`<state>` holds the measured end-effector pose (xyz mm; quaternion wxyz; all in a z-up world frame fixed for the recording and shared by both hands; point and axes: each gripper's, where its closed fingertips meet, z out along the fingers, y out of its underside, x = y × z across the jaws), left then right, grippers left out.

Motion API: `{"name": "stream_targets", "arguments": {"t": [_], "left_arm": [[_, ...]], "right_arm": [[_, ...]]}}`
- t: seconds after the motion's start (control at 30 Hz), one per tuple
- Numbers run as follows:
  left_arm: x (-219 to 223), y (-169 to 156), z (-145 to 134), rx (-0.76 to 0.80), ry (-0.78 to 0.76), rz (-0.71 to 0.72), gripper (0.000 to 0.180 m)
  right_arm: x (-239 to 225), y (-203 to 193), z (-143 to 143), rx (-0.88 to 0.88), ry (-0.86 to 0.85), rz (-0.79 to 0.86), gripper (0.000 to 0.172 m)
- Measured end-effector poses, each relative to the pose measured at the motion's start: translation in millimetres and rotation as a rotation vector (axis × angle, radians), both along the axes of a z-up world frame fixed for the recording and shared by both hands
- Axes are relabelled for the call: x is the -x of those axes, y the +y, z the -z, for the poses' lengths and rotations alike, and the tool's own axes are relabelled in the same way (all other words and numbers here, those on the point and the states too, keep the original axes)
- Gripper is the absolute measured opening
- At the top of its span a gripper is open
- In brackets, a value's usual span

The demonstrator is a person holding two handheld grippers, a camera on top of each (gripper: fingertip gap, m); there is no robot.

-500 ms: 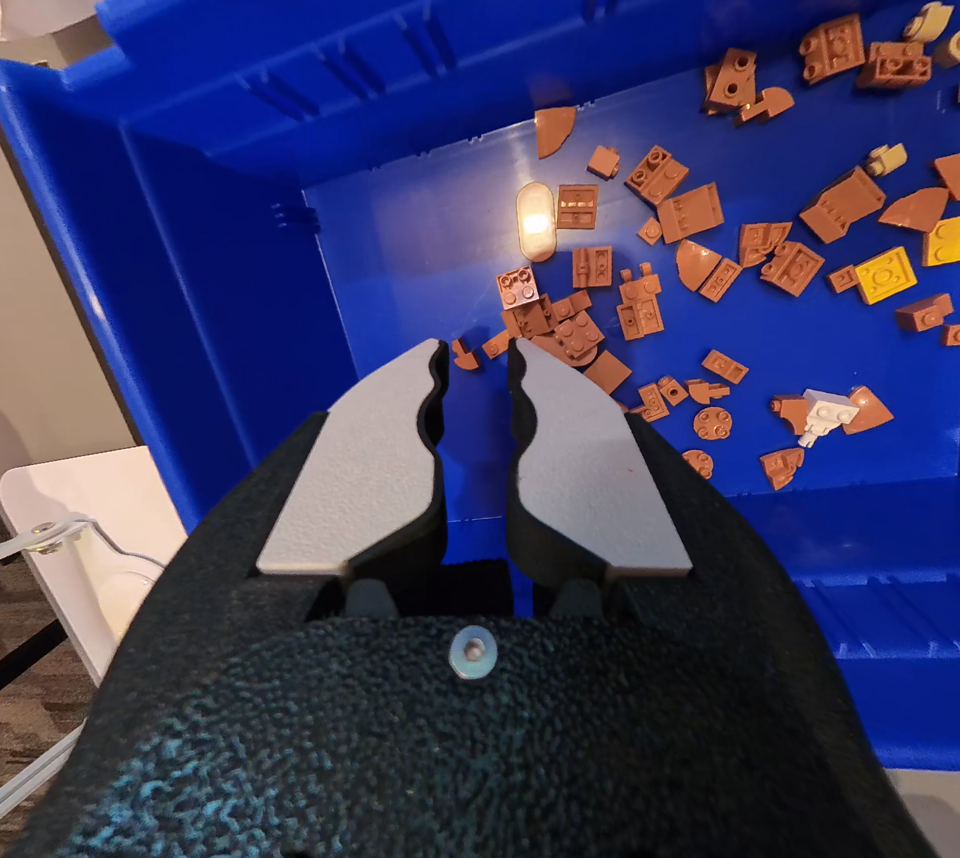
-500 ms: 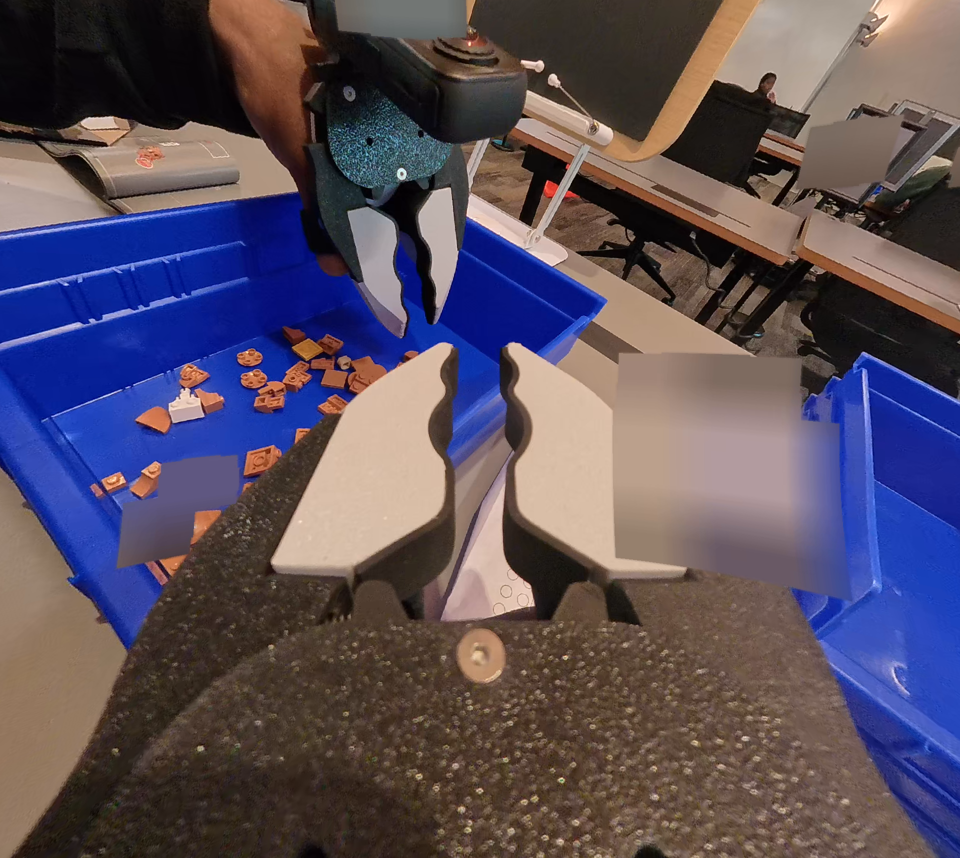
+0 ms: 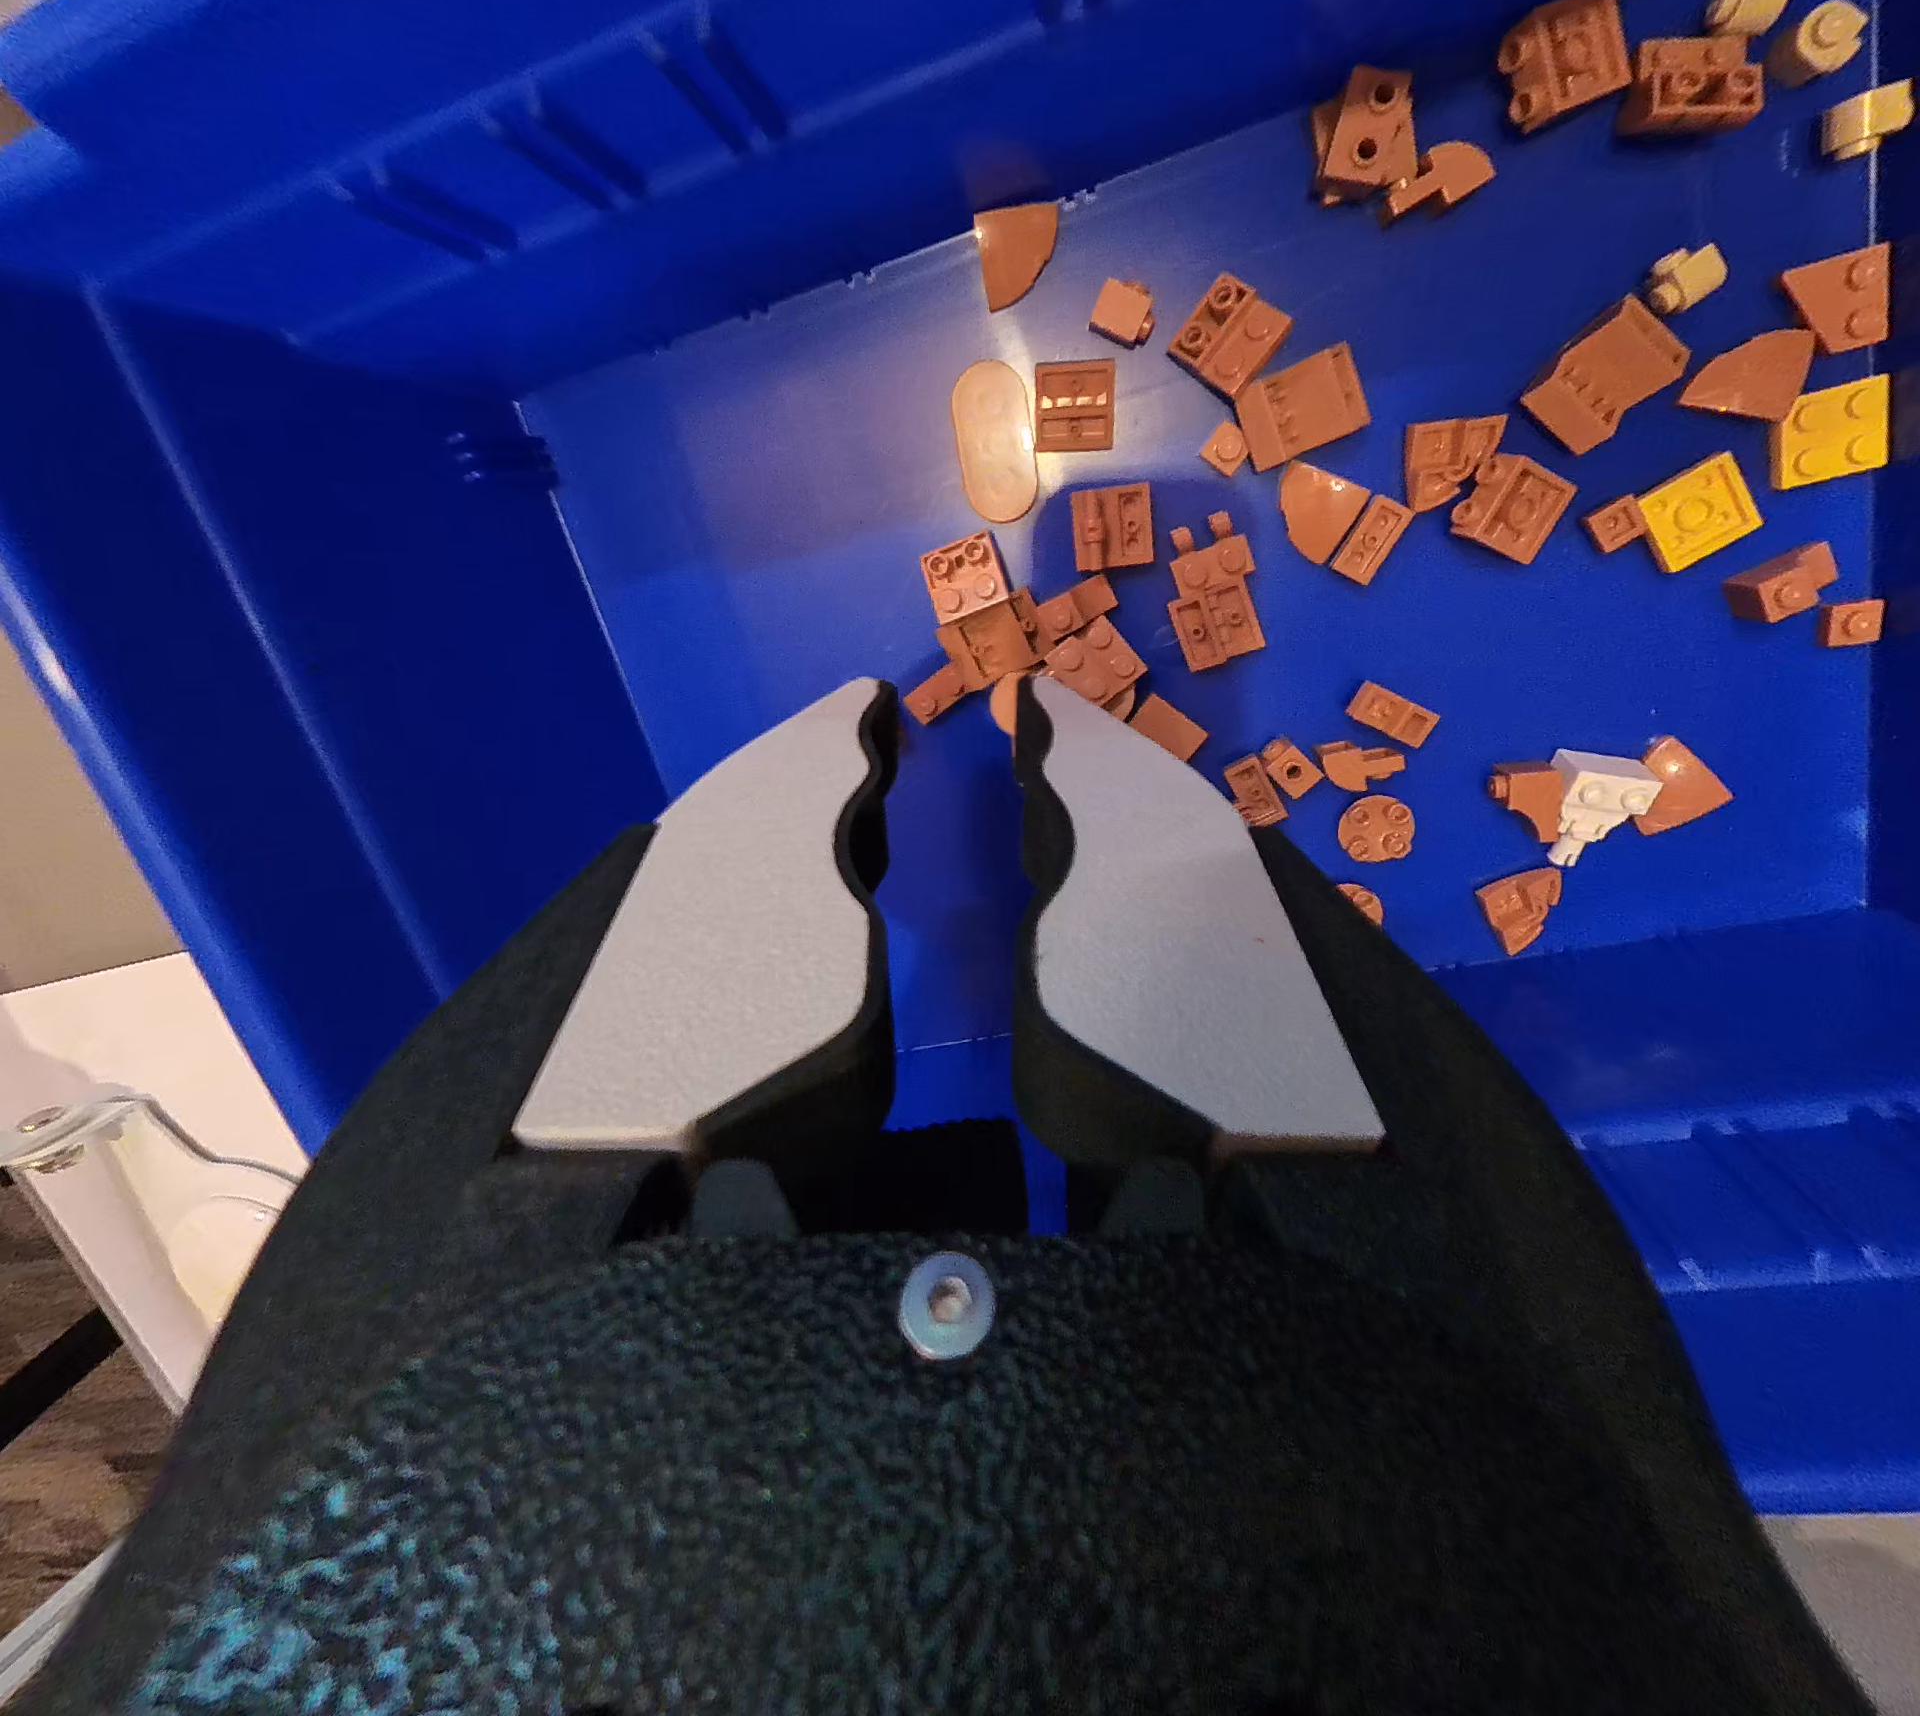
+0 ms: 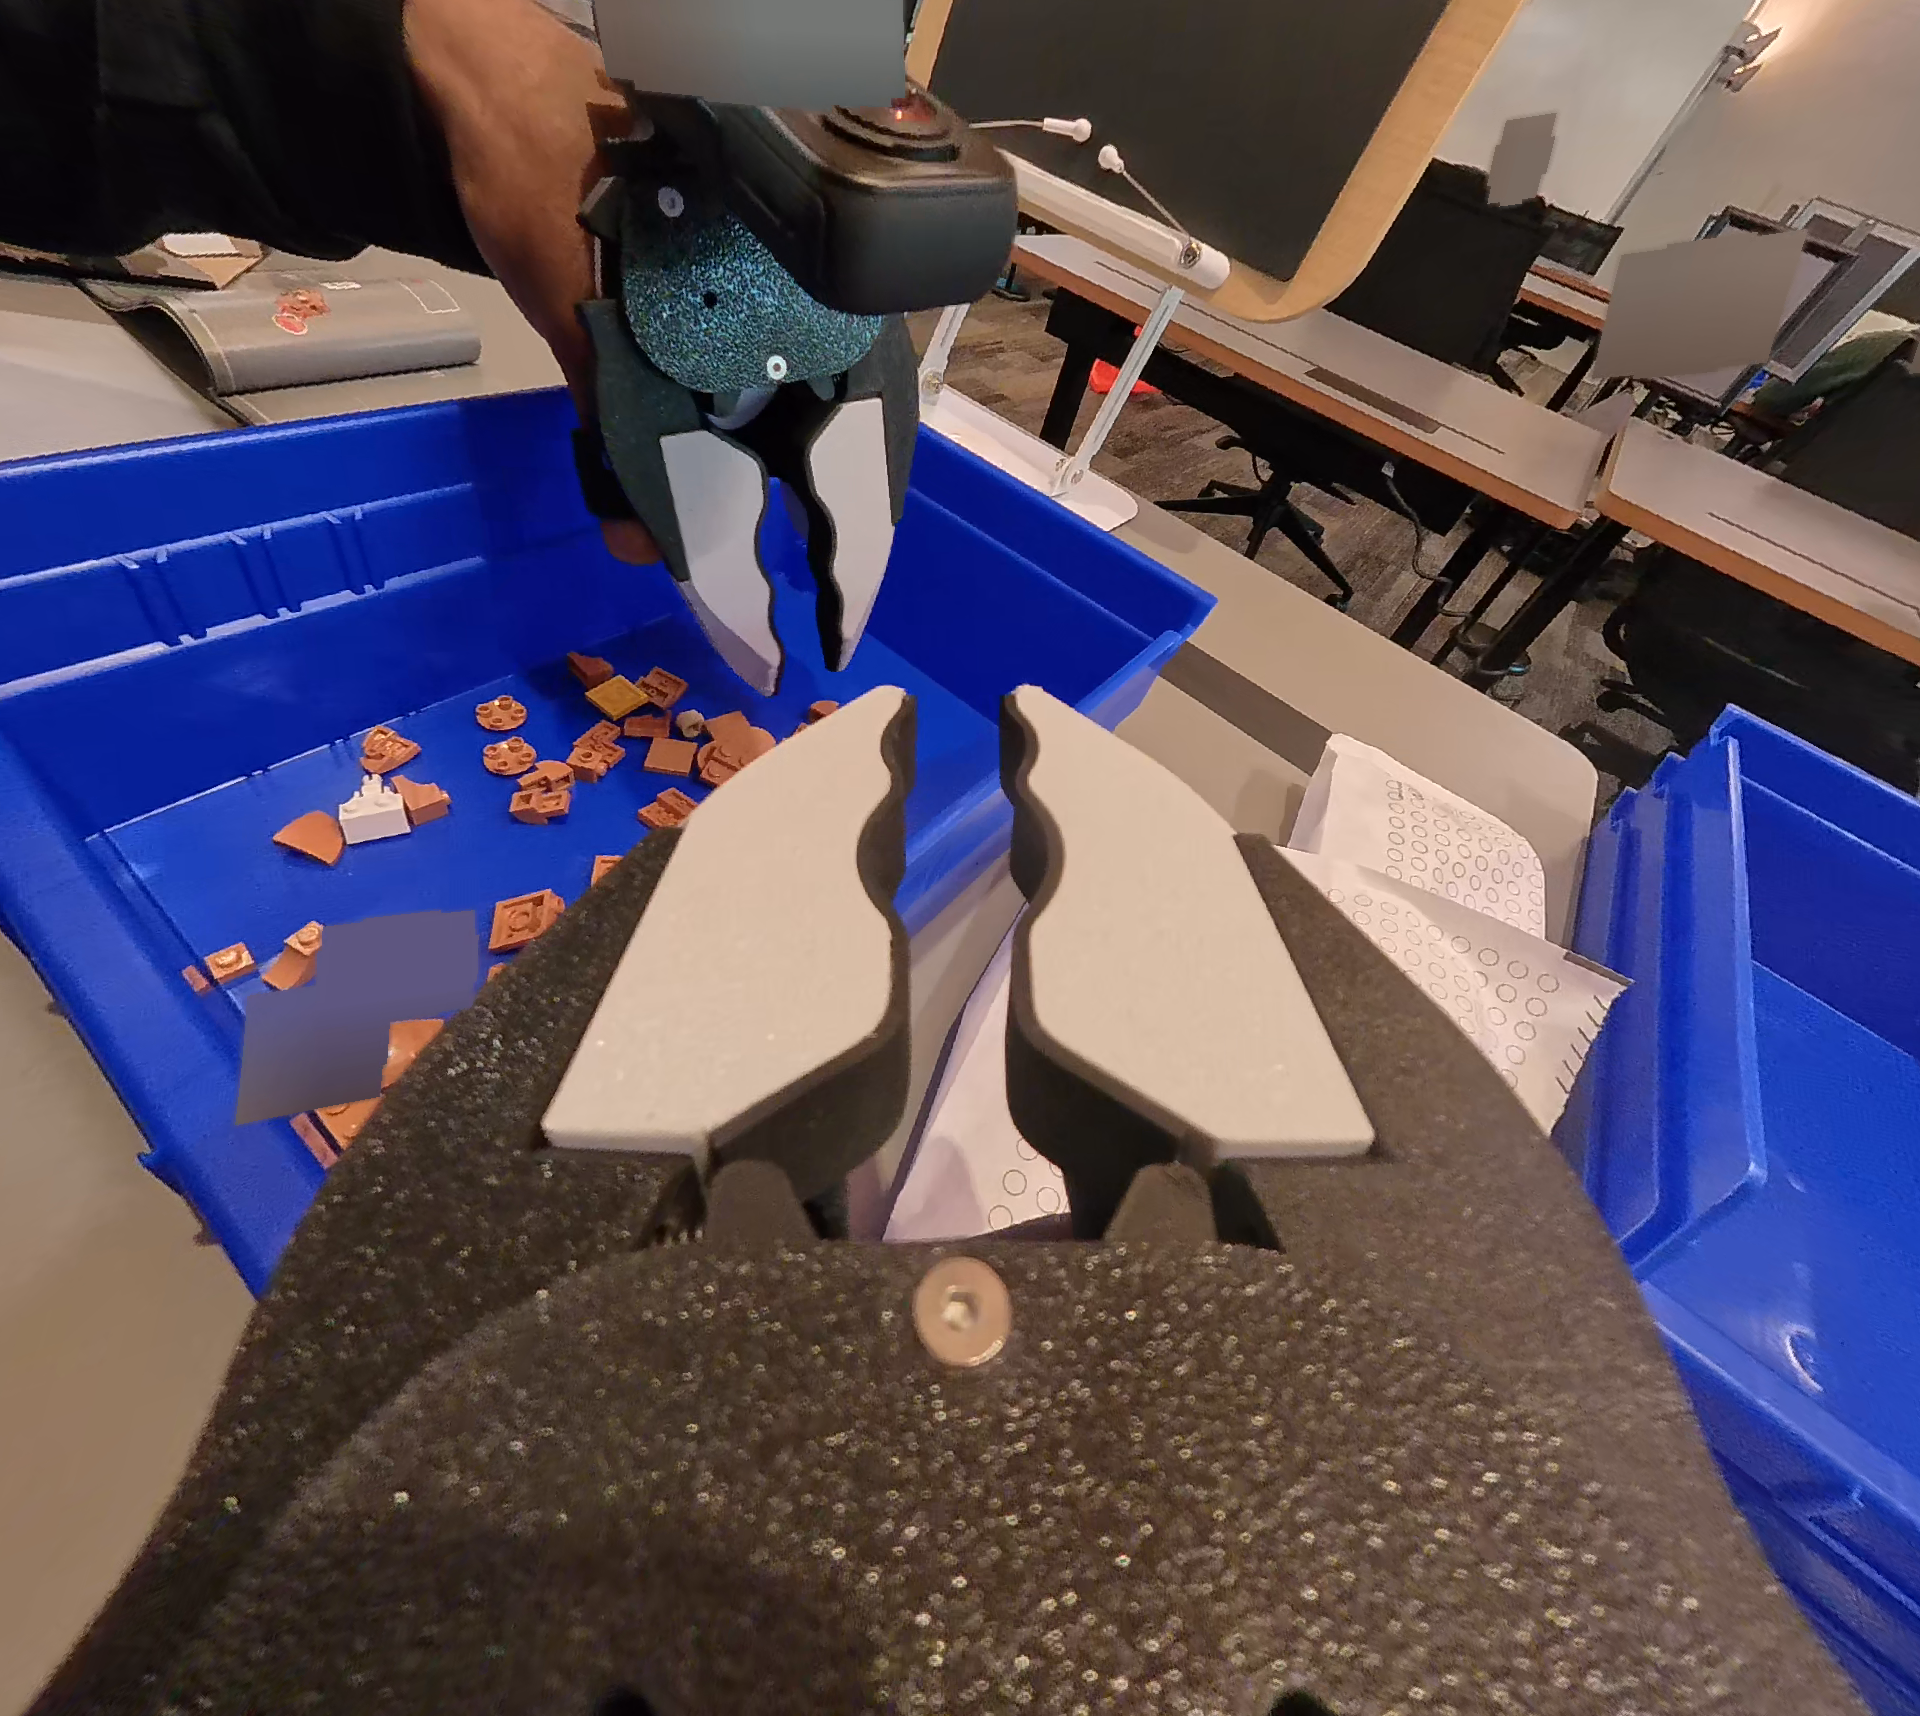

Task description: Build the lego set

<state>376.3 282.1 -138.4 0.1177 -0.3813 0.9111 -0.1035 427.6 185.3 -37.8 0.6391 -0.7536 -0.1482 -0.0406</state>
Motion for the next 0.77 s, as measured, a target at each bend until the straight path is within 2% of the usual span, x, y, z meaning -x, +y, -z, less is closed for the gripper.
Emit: {"name": "stream_targets", "arguments": {"t": [0.03, 0.13, 0.23, 0.37, 0.43, 0.57, 0.77], "left_arm": [[1.0, -1.4, 0.0, 0.002, 0.003, 0.009, 0.021], [6.3, -12.7, -0.2, 0.018, 0.012, 0.076, 0.022], [18.1, -36.8, 0.1, 0.056, 0.027, 0.212, 0.022], [52.3, -86.5, 1.2, 0.146, 0.028, 0.583, 0.023], [69.3, -107.2, 4.3, 0.189, 0.042, 0.702, 0.025], [88.5, -128.3, 11.2, 0.222, 0.068, 0.83, 0.023], [94.5, -128.8, 29.1, 0.151, 0.11, 0.894, 0.015]], "right_arm": [[0.0, 0.0, 0.0, 0.0, 0.0, 0.0, 0.015], [-0.2, -0.2, -0.2, -0.001, 0.0, 0.001, 0.015], [-0.6, -0.2, -0.3, -0.002, 0.002, 0.002, 0.015], [-0.6, -0.4, -0.8, -0.003, 0.001, 0.002, 0.015], [-0.5, -0.4, -0.9, -0.004, 0.0, 0.003, 0.015], [1.6, -0.4, -1.0, -0.004, -0.003, -0.002, 0.014], [4.0, -0.1, -0.1, 0.0, -0.009, -0.008, 0.015]]}}
